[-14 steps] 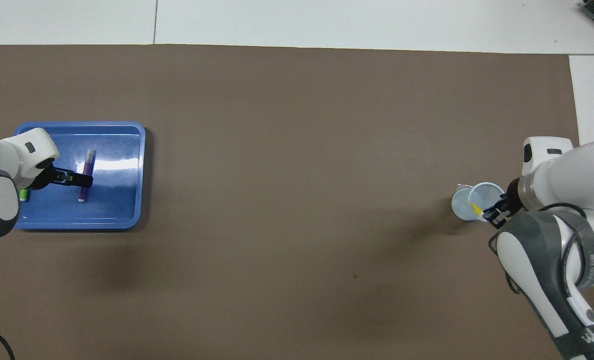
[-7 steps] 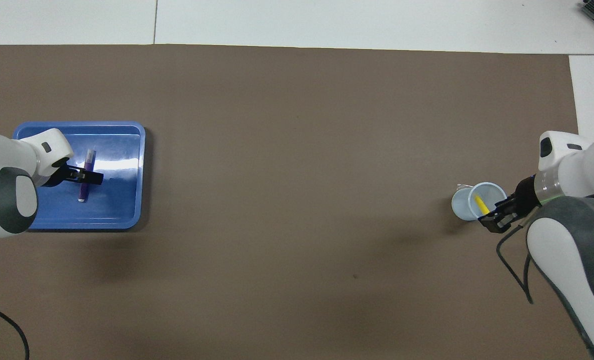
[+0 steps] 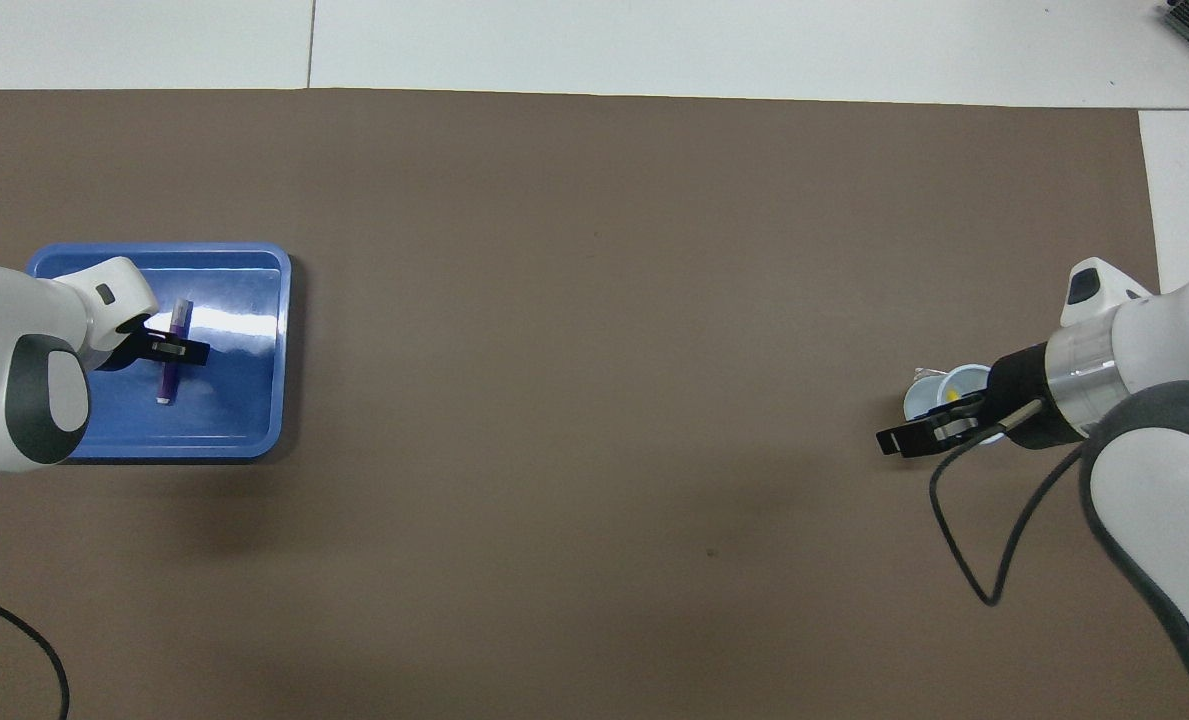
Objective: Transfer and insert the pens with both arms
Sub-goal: 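Lift the purple pen with the left gripper while the right gripper returns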
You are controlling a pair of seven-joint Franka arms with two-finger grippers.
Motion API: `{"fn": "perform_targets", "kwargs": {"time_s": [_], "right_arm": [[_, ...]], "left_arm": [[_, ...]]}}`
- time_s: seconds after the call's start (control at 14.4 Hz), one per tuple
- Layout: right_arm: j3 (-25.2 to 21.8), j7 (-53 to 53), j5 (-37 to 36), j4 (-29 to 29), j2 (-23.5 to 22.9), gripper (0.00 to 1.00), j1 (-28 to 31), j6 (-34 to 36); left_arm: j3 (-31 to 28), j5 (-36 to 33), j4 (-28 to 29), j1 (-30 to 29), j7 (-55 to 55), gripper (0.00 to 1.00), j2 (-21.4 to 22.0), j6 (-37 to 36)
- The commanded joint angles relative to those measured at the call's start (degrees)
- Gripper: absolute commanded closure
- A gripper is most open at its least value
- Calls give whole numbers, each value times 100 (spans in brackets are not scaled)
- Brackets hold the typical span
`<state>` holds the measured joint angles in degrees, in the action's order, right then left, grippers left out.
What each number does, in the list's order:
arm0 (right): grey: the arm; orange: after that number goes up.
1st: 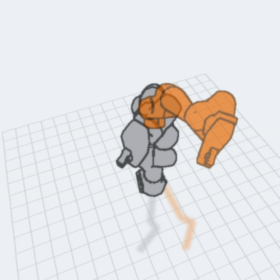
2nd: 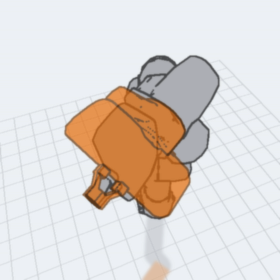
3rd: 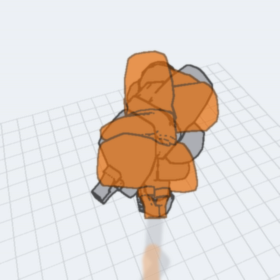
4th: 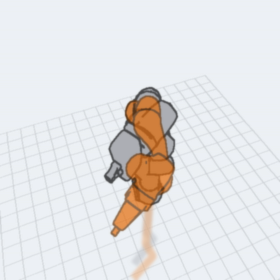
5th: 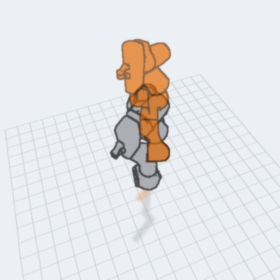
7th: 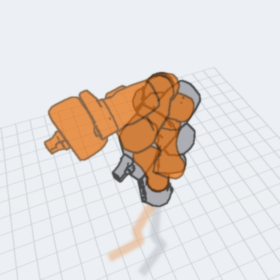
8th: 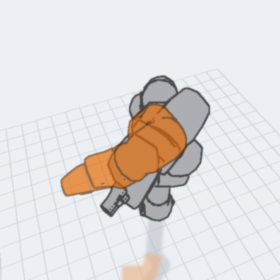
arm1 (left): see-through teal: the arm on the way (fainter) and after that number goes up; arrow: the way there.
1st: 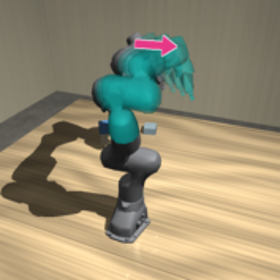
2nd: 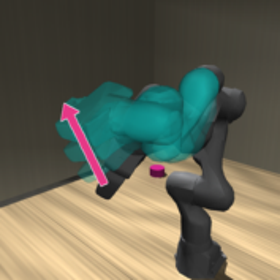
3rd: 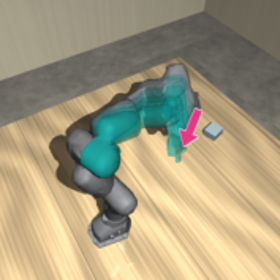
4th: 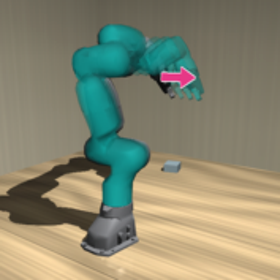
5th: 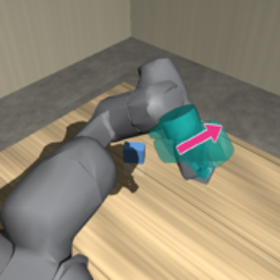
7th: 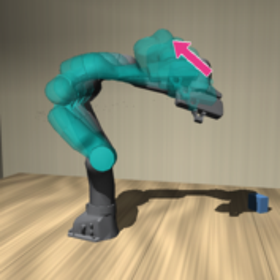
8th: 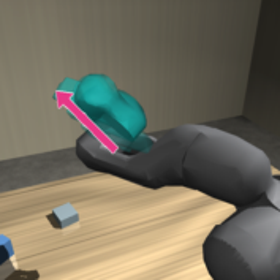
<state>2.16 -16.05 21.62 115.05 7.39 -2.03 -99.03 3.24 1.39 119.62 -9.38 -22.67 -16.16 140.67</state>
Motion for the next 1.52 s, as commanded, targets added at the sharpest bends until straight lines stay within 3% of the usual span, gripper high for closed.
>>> {"fn": "perform_targets", "kwargs": {"time_s": [0.0, 0.14, 0.21, 0.28, 0.48, 0.62, 0.69, 1.18, 1.45], "right_arm": [[30, 1206, 263, 0, 35, 43, -376, -238], [30, 1743, 430, 44, 43, 43, -622, -336], [30, 2016, 544, 52, 43, 43, -702, -432], [30, 2262, 641, 96, 52, 39, -746, -633], [30, 2834, 1061, 350, 105, 29, -931, -1135], [22, 2889, 1842, 657, 175, 5, -922, -1495], [22, 2906, 1933, 703, 184, 0, -931, -1653], [30, 2968, 2724, 1125, 316, 0, -1010, -2235], [30, 3337, 3005, 1116, 272, 0, -1308, -2717]], "left_arm": [[-42, -42, -53, 42, -54, 69, -115, 162], [-42, -34, -44, 50, -36, 83, -107, 162], [-42, -34, -36, 50, -1, 97, -115, 179], [-42, -34, -18, 50, 16, 100, -107, 206], [-42, -34, -9, 50, 112, 100, -107, 154], [-51, -34, -44, 77, 341, 100, -107, 40], [-51, -34, -105, 77, 368, 100, -98, -118], [-16, 19, -940, 199, 1438, 100, 218, -1928], [-7, 703, -994, 366, 2833, 100, 648, -2578]]}}
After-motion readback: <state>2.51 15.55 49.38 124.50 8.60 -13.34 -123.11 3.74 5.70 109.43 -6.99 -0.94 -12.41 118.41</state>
